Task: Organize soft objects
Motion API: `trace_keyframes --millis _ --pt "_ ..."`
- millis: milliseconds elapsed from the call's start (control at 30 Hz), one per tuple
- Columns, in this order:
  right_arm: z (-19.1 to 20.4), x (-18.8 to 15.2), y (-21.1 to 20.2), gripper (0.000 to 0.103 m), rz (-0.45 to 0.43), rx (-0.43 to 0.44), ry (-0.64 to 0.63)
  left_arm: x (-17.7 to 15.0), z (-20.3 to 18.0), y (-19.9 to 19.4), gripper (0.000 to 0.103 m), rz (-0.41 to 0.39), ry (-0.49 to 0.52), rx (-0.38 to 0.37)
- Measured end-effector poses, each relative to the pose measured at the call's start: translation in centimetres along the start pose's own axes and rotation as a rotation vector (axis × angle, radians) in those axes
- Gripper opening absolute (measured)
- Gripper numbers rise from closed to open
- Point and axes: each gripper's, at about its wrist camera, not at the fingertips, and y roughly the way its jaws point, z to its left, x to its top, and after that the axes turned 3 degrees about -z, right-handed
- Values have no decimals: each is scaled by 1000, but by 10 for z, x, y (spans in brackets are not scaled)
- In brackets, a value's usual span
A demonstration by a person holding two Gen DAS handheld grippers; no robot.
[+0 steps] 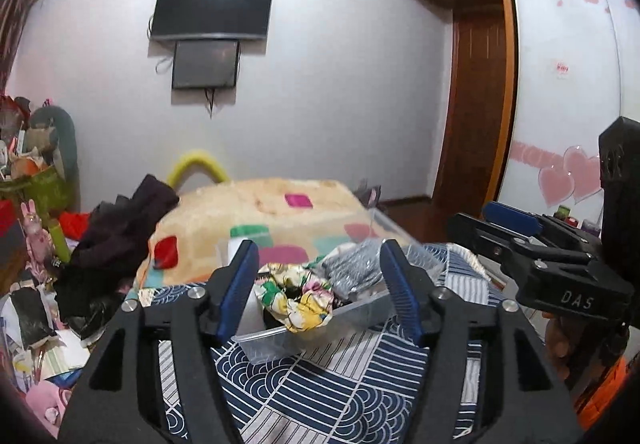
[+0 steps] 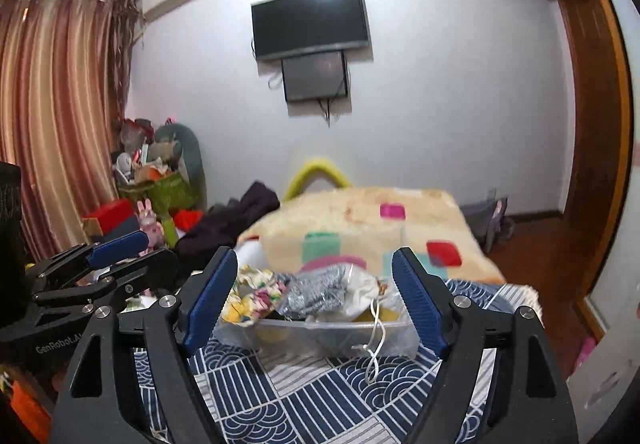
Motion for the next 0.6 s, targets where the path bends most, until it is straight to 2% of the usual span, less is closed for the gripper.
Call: trace_keyframes --millis 67,100,200,333,600 --pt "3 3 -7 86 -30 -19 -12 2 -2 -10 65 -15 6 -3" --pt "5 4 -13 86 -48 -20 -18 3 -3 -14 67 -21 5 0" --pt "10 5 -24 90 -80 -24 -31 2 -5 -29 76 -54 -6 10" --pt "18 2 -33 102 -118 -54 -59 3 -7 -42 91 -93 4 31" --pt "22 0 -36 102 -134 -57 -50 1 -7 -52 95 -111 -4 32"
